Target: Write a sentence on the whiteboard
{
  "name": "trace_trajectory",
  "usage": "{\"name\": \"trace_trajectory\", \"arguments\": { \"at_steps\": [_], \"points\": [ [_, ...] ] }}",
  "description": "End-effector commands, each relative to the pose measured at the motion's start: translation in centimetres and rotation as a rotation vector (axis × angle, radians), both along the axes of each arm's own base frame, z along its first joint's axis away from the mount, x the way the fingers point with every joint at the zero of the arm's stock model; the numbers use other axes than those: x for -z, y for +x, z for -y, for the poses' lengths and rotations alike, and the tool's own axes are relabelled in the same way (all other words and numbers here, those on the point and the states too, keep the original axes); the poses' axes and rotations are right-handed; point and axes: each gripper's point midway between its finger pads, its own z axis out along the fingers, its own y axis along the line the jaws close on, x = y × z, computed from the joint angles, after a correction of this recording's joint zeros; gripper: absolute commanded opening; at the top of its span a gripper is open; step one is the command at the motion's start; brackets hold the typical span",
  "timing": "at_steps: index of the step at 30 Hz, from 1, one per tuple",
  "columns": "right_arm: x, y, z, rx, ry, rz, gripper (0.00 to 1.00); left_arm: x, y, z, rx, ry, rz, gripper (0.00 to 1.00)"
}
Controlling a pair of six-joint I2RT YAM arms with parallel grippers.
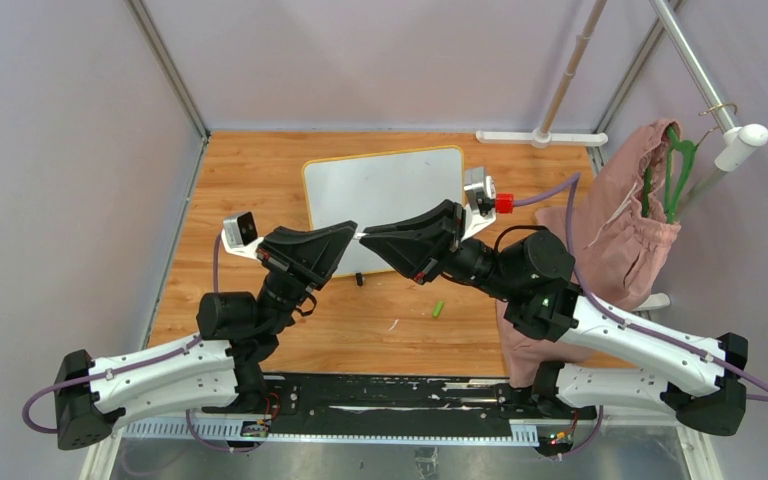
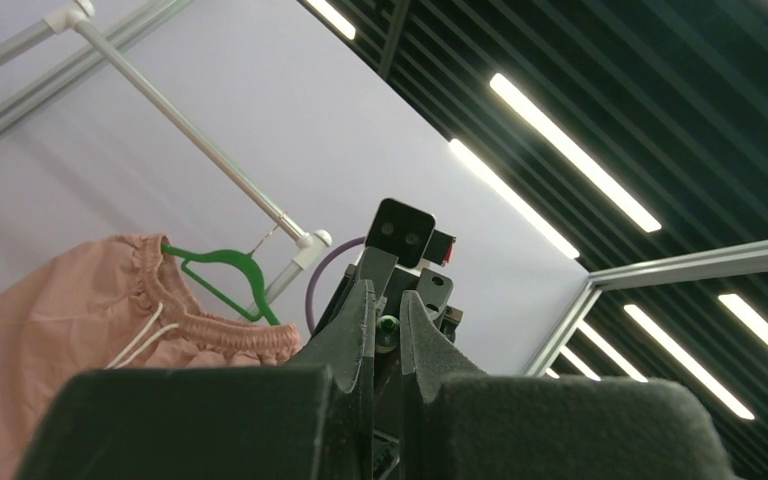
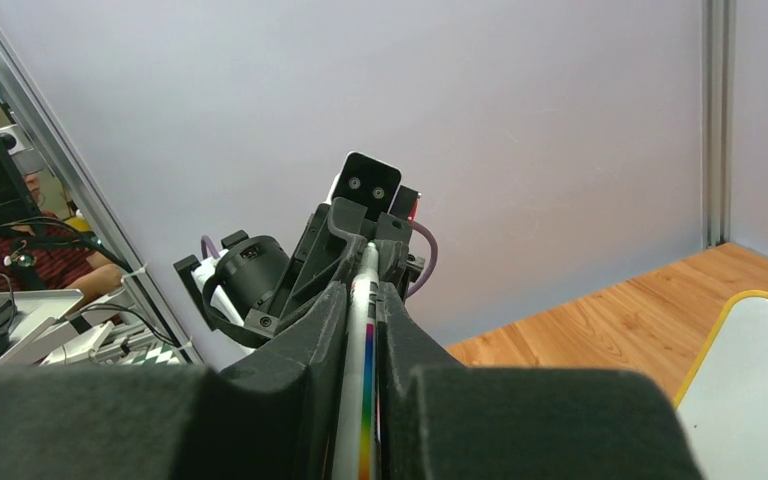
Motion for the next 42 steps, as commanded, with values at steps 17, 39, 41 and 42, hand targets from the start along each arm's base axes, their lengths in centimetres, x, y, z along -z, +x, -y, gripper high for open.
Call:
{"name": "trace_trajectory", "arguments": {
  "at_steps": [17, 39, 41, 42],
  "points": [
    [0.9, 1.0, 6.0, 0.199, -0.141, 0.008, 0.00, 4.3, 2.2, -6.0, -0.404, 0.426, -0.051, 1.00],
    [12.3, 3.5, 10.9, 0.428, -0.492, -0.027, 0.00, 17.1, 12.9, -10.5, -0.543, 1.120, -0.388, 1.00],
    [12.2, 3.2, 10.6, 0.408, -0.492, -0.011, 0.00, 18.2, 13.9, -10.6, -0.489, 1.008, -0.434, 1.00],
    [12.1, 3.1, 10.5, 0.400, -0.491, -0.004, 0.00, 18.3, 14.4, -10.7, -0.473, 0.948, -0.438, 1.00]
  ]
}}
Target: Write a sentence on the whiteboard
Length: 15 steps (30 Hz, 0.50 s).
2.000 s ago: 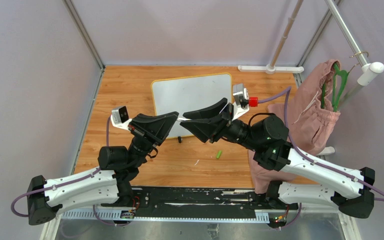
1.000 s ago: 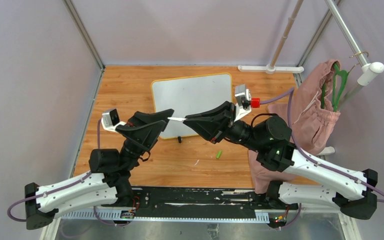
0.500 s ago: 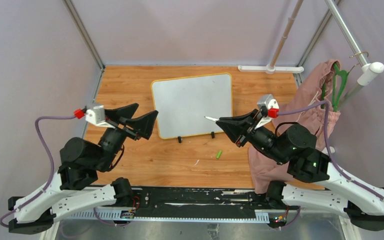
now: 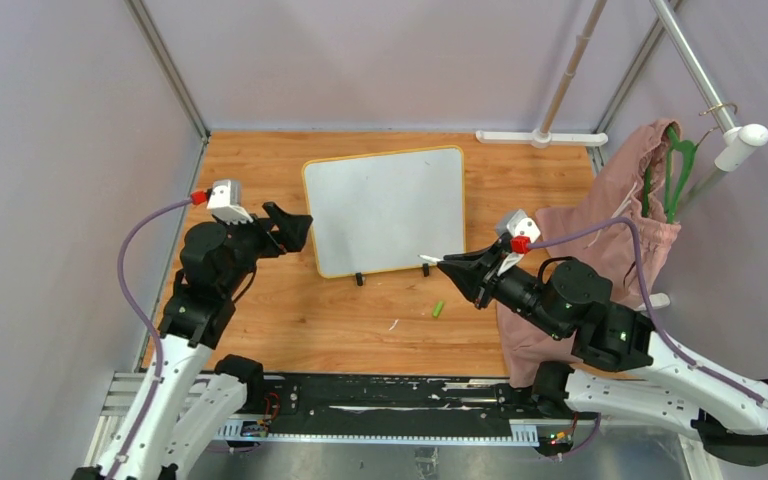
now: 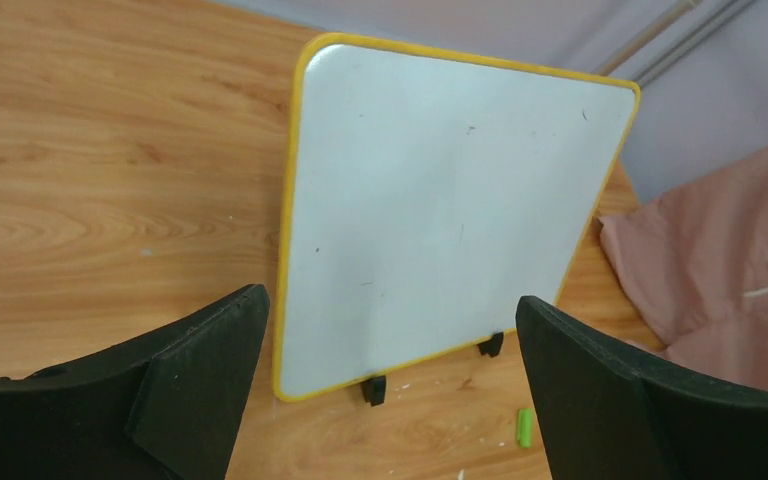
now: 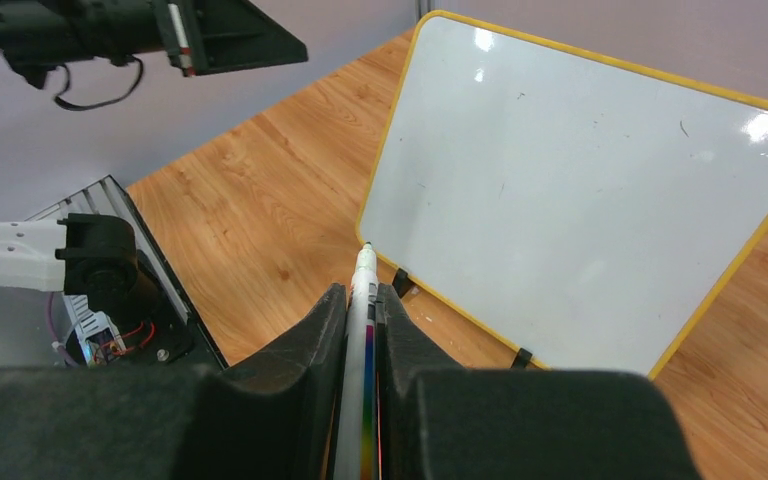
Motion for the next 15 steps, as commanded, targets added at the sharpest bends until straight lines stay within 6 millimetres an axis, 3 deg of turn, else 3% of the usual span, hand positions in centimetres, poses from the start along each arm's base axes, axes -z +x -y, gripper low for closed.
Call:
{"name": "trace_trajectory", "arguments": {
  "at_steps": [1, 3, 9, 15],
  "points": [
    [-1.1, -0.7, -0.4, -0.053, 0.016, 0.051, 0.00, 0.6, 1.0, 2.2, 0.138, -0.318, -0.010, 1.00],
    [-0.7, -0.7, -0.8, -0.066, 0.012, 0.051, 0.00, 0.4, 1.7, 2.4, 0.183, -0.408, 0.031, 1.00],
    [-0.2, -0.8, -2.6, -0.106, 0.034, 0.047, 0.00, 2.8, 4.1, 1.6, 0.211, -0.546, 0.064, 1.00],
    [-0.4, -0.8, -3.8, -0.135, 0.066, 0.055, 0.00, 3.9, 6.2, -1.5, 0.128, -0.517, 0.095, 0.99]
  ]
}}
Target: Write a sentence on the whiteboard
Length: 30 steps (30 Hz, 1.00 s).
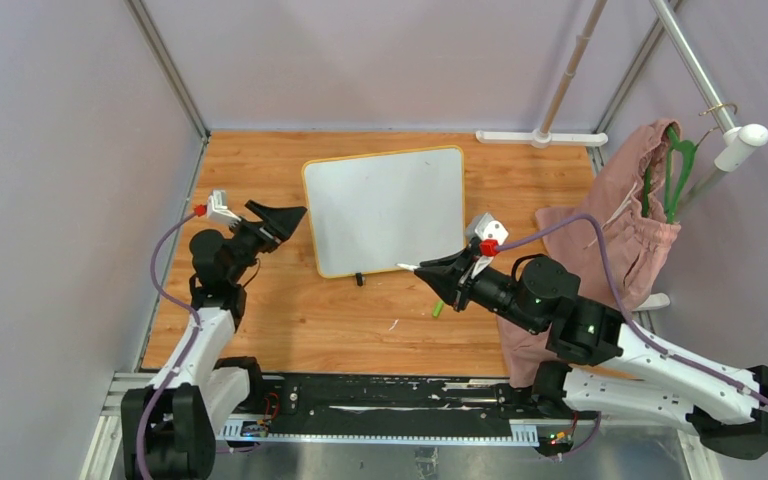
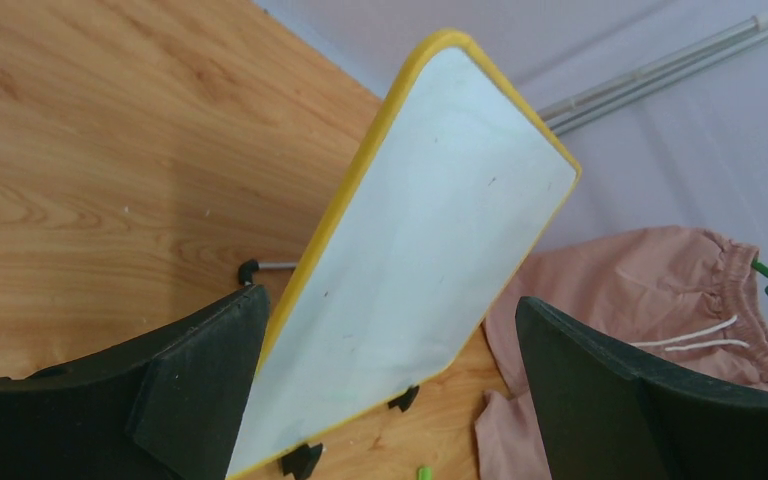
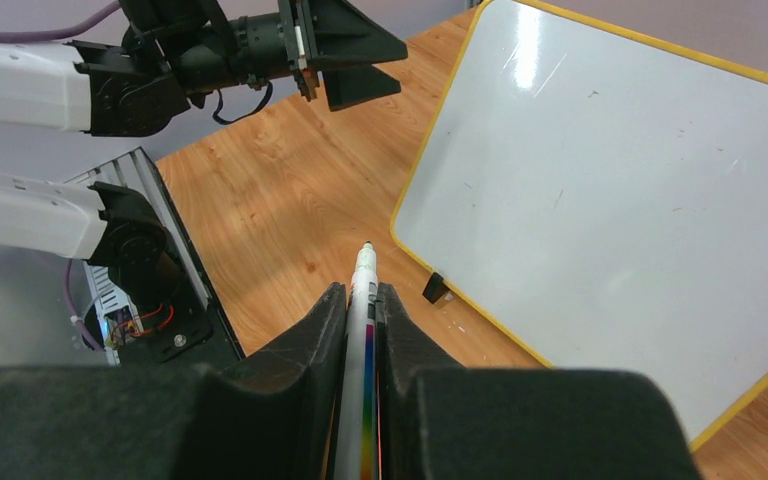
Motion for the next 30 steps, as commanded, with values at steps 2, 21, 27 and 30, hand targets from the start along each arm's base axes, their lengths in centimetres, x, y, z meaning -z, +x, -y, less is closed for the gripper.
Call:
{"name": "trace_trajectory", "arguments": {
  "at_steps": [2, 21, 27, 30],
  "points": [
    [-1.8, -0.2, -1.0, -0.033, 0.088, 0.041, 0.00, -3.9, 1.4, -1.1, 0.022, 0.025, 0.172, 0.99],
    [-4.1, -0.3, -0.9, -0.047, 0.085, 0.120, 0.00, -2.8, 4.8, -4.2, -0.051, 0.125, -0.085, 1.00],
    [-4.2, -0.7, -0.2, -0.056, 0.083, 0.142, 0.00, -5.5, 4.7, -4.6, -0.111, 0.145, 0.095, 1.00],
    [-4.2, -0.8, 0.1, -0.056, 0.086, 0.147, 0.00, -6.0, 4.0, -4.9, -0.169, 0.122, 0.198, 1.00]
  ]
}}
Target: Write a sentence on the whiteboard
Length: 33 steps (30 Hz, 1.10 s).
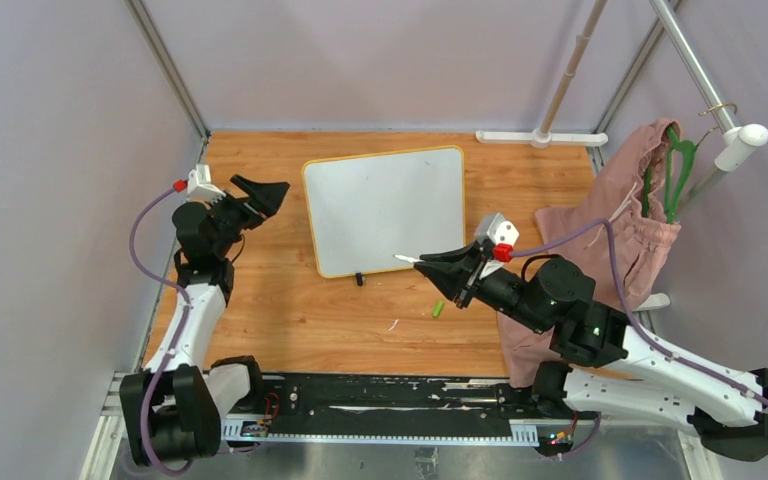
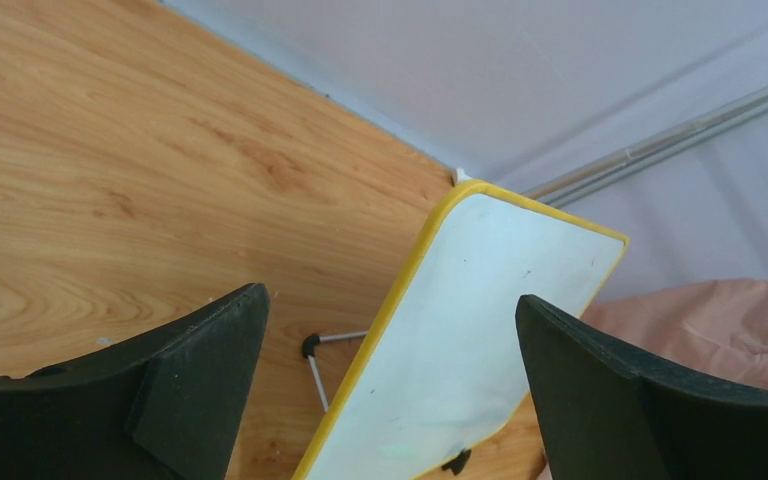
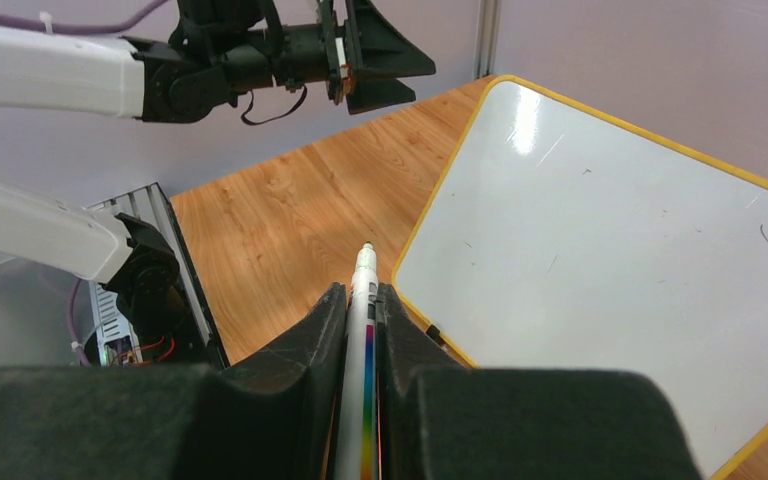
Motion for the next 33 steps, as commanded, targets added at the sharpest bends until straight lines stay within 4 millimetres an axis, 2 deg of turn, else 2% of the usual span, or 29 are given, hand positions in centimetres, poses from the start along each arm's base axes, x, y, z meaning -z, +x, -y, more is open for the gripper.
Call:
{"name": "trace_trajectory", "arguments": {
  "at_steps": [1, 5, 9, 12, 15, 18, 22, 27, 28, 30, 33],
  "points": [
    [-1.7, -0.6, 1.0, -0.013, 0.032, 0.044, 0.00, -2.5, -0.6, -0.7, -0.072, -0.031, 0.201, 1.00],
    [-1.6, -0.8, 1.7, -0.005, 0.038, 0.049, 0.00, -3.8, -1.3, 1.3, 0.075, 0.008, 0.341, 1.00],
    [-1.7, -0.9, 2.0, -0.003, 0.046, 0.043, 0.00, -6.0, -2.8, 1.9, 0.157, 0.003, 0.575, 1.00],
    [-1.8, -0.8, 2.1, 0.006, 0.050, 0.039, 0.00, -5.5, -1.7, 1.9, 0.192, -0.045, 0.573, 1.00],
    [-2.0, -0.7, 1.9, 0.007, 0.050, 0.036, 0.00, -3.7, -0.6, 0.8, 0.138, -0.107, 0.503, 1.00],
    [-2.2, -0.5, 1.6, 0.009, 0.047, 0.035, 0.00, -3.0, -1.0, 0.0, 0.116, -0.123, 0.478, 1.00],
    [-2.2, -0.4, 1.2, 0.008, 0.047, 0.031, 0.00, -3.2, -1.5, -1.9, 0.082, -0.216, 0.438, 1.00],
    [-2.2, -0.2, 0.6, 0.002, 0.044, 0.025, 0.00, -1.4, -2.2, -4.9, -0.097, -0.284, 0.408, 1.00],
    [-2.3, -0.2, 0.5, 0.002, 0.046, 0.024, 0.00, -0.9, -2.2, -4.7, -0.078, -0.293, 0.387, 1.00],
    [-2.3, -0.2, 0.5, 0.003, 0.045, 0.022, 0.00, -0.9, -1.7, -2.3, 0.101, -0.220, 0.362, 1.00],
    [-2.1, 0.0, 0.4, 0.012, 0.038, 0.022, 0.00, -0.9, -0.8, -0.1, 0.238, -0.206, 0.330, 1.00]
  ]
}}
